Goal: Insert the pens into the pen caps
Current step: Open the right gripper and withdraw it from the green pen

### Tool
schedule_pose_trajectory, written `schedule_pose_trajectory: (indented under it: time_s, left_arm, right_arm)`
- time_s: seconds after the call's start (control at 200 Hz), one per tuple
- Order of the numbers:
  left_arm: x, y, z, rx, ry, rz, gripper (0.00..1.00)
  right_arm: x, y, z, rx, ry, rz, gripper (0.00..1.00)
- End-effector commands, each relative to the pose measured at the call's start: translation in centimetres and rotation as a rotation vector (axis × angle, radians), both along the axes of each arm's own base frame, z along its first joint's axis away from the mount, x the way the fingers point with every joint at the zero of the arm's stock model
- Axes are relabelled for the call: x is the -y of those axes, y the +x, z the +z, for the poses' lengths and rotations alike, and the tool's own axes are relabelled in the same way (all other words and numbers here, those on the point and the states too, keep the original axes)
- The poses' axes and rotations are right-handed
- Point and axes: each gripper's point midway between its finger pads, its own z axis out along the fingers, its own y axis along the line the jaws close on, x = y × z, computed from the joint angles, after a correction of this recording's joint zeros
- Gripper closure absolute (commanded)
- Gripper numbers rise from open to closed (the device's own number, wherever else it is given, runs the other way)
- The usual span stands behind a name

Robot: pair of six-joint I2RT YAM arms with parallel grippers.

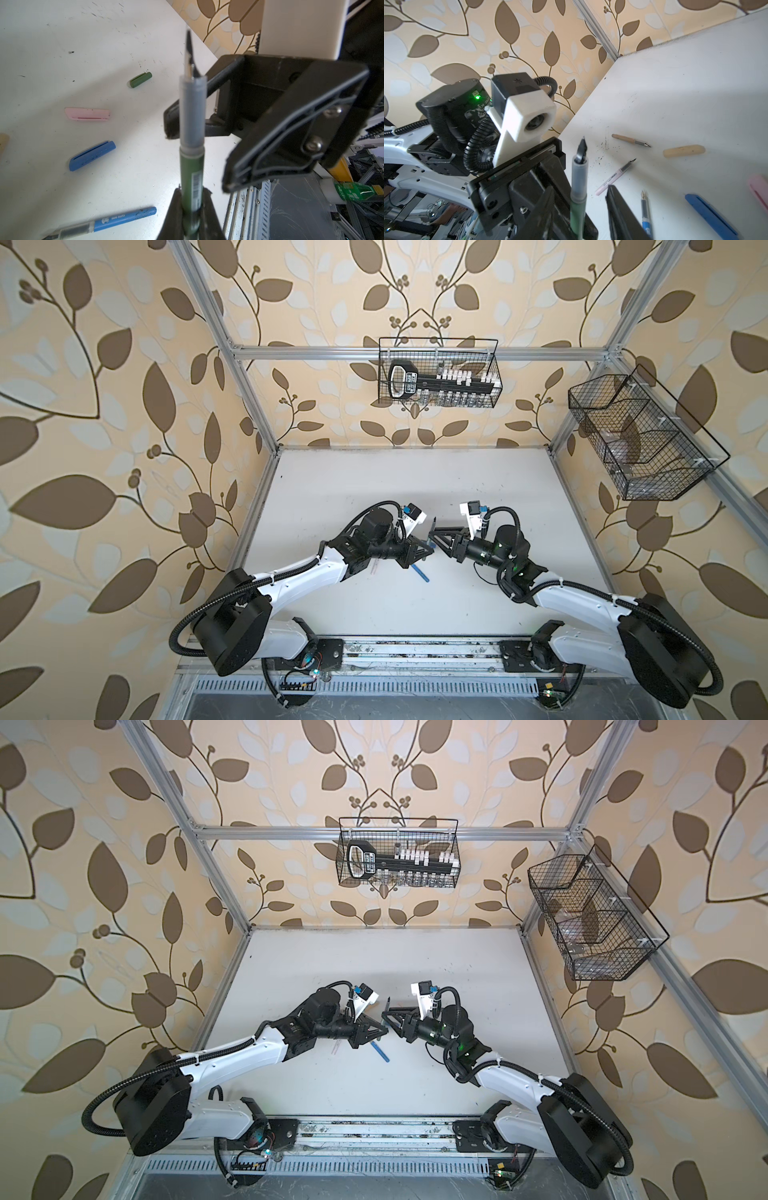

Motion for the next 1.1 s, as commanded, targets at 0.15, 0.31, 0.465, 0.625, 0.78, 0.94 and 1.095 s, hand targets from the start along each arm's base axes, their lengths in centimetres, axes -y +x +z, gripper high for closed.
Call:
schedule_pose_trajectory:
  time_s: [0.15, 0.31, 0.465, 0.625, 0.78, 0.94, 1.095]
  left_arm:
    - [1.0, 0.4, 2.0, 0.062, -0.021, -0.028, 1.00]
    - [1.0, 0.6, 2.3, 0.048, -0.040, -0.005, 0.66]
    - [1.5, 0.3, 2.8, 0.028, -0.087, -0.024, 0.53]
    - [1.7, 0.1, 3.0, 0.017, -0.099, -0.042, 0.67]
    - [1.5, 0.1, 3.3, 0.035, -0.099, -0.037, 0.90]
    - [0.7, 0.5, 2.6, 0.063, -0.036, -0.001, 1.00]
    - [-1.7, 2.0, 0.5, 0.125, 0.153, 0.100, 1.00]
  right_arm:
    - [-1.5, -0.1, 2.7, 0.041, 0.087, 0.078, 0.91]
    - [-1.3, -0.3, 2.6, 0.039, 0.094, 0.071, 1.00]
    - [-0.9, -0.5, 2.8, 0.050, 0.119, 0.059, 1.00]
    - [-0.7, -0.6, 2.5, 0.050, 0.116, 0.048, 1.00]
    - [-0.5, -0.6, 2.2, 0.052, 0.112, 0.032, 1.00]
    - [0.1, -1.0, 1.9, 0.045, 0.092, 0.023, 0.85]
    - [4.1, 0.5, -0.9, -0.049, -0.227, -0.144, 0.61]
